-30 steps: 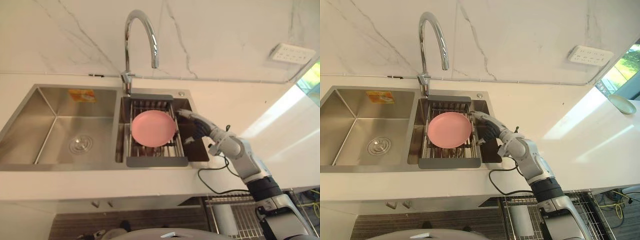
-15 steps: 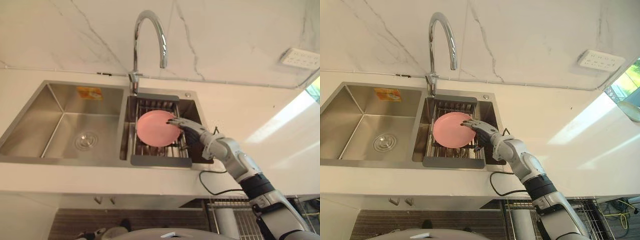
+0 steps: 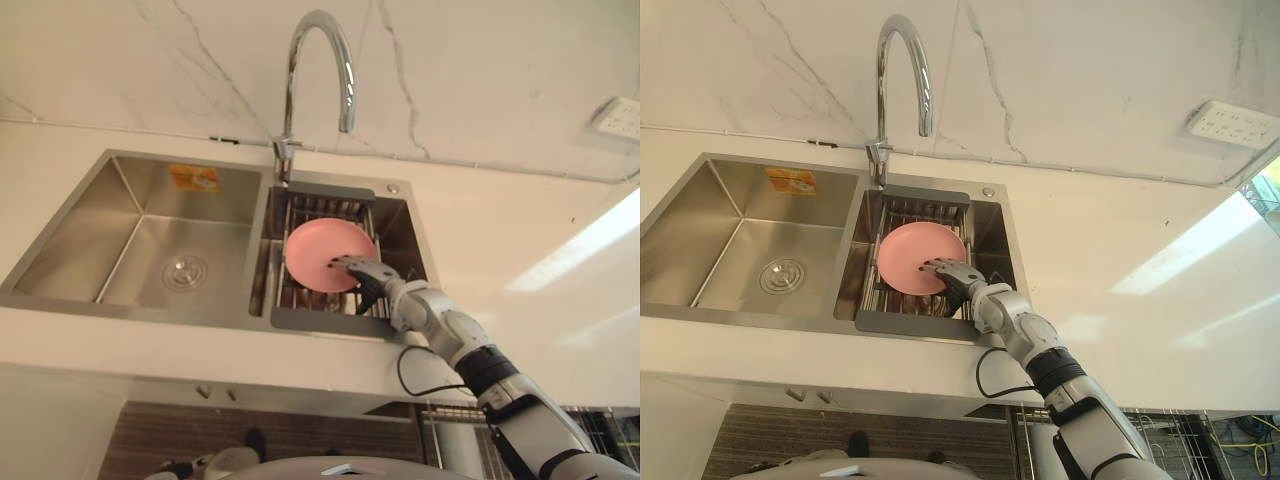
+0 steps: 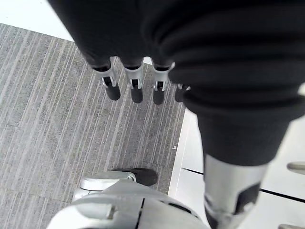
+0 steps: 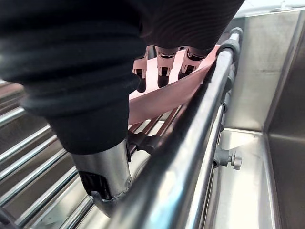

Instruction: Walk over to the sink, pick up the cup, carry it to the dishwasher, place the cup inside the dishwasher, then close the dishwasher door

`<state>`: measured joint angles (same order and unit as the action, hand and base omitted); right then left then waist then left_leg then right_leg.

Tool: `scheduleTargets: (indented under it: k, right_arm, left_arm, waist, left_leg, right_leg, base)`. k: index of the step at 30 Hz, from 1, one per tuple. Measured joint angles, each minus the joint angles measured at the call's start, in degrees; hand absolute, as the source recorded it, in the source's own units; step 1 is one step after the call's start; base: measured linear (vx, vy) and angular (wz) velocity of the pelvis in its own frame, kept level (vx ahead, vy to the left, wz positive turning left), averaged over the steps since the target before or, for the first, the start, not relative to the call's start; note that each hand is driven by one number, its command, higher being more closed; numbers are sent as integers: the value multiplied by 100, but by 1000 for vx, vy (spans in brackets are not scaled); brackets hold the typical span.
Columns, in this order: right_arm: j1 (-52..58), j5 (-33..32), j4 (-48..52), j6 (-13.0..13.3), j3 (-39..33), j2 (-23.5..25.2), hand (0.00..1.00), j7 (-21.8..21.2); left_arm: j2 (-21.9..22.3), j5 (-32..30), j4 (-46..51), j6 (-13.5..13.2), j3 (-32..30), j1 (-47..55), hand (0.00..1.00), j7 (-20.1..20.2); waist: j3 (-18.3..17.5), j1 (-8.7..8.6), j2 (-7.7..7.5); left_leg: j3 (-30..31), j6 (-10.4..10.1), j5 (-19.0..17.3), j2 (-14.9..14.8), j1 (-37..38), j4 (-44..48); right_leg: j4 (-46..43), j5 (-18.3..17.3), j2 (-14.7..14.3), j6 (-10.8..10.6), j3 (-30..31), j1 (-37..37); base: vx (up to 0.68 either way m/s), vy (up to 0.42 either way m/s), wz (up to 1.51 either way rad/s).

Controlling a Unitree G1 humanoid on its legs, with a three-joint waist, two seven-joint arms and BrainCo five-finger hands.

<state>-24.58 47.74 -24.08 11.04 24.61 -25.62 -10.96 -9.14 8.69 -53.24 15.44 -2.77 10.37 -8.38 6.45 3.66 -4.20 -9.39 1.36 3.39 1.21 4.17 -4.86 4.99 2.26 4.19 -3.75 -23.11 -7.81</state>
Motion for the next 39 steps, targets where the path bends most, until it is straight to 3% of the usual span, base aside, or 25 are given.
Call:
scheduleTargets:
  k: [6,13,27,39]
  right_arm:
    - [-192,511,-373,-13,22,236,0,644]
    - [-215,1094,-407,-278,109,413,0,1602]
    - [-211,1371,-847,-502,126,691,0,2765]
    - [-211,1287,-839,-628,121,697,0,3177]
  left_arm:
    - [-18,192,40,78,60,-17,0,-17]
    - [-17,187,88,73,60,-19,0,2]
    - [12,-214,94,-11,68,-24,0,44]
    - [35,-285,95,-30,78,-16,0,47]
  waist:
    - [10,109,9]
    - [122,149,11]
    - [178,218,38]
    - [213,237,92]
  left_leg:
    - [42,2,3,11,5,0]
    - [140,0,7,49,7,-1]
    - [150,-8,4,55,5,-2]
    - [162,-11,16,58,4,-2]
  right_leg:
    - [-3,-6,5,-3,-45,-20]
    - [-14,-25,35,-28,-147,-76]
    - [-35,-29,40,-34,-164,-104]
    - [-35,-31,45,-39,-184,-109]
  base:
    - [7,11,3]
    - [5,18,8]
    - [0,0,0]
    - [0,0,0]
